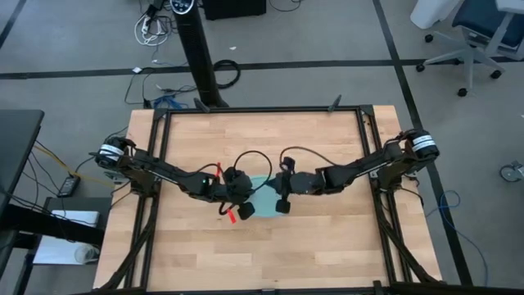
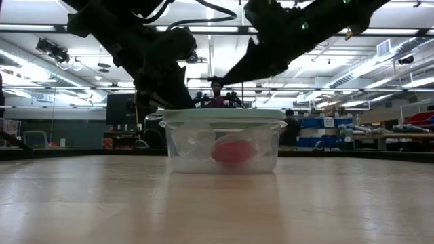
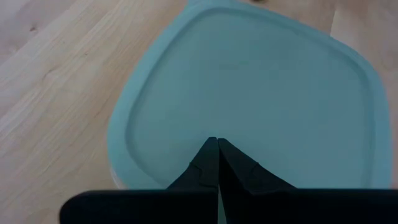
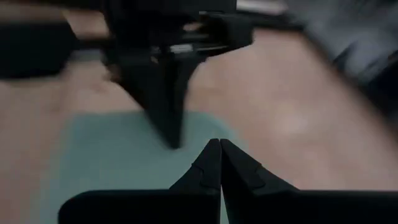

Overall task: Roll bandage
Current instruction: Close the transparent tupperware

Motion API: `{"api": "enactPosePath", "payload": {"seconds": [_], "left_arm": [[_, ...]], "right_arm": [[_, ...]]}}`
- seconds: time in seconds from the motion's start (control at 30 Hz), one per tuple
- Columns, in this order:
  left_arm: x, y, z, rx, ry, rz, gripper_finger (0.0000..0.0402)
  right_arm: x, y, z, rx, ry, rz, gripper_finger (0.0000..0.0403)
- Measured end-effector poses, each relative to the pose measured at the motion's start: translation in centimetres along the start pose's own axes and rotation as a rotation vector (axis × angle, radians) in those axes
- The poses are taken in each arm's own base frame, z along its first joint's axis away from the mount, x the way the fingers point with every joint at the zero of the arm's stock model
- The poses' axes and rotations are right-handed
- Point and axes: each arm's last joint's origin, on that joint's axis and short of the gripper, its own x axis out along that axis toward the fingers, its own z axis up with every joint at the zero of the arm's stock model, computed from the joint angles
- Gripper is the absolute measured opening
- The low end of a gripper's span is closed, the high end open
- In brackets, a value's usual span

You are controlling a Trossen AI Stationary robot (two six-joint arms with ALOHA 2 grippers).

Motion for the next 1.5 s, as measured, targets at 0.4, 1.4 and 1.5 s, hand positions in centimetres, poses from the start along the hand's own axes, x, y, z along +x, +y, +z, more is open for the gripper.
{"api": "enactPosePath", "payload": {"seconds": [0.4,1.4,1.5], "left_arm": [[0.0,0.0,0.0,0.006,0.000,-0.008,0.0005],[0.0,-0.2,0.0,-0.011,0.022,-0.045,0.0005],[0.0,-0.2,-0.1,-0.013,0.023,-0.046,0.0005]], "right_arm": [[1.9,-1.9,0.5,0.998,-0.025,0.753,0.0000],[2.6,-3.9,-5.1,1.527,-0.020,1.111,0.0003],[2.7,-3.8,-4.5,1.492,-0.031,1.141,0.0005]]}}
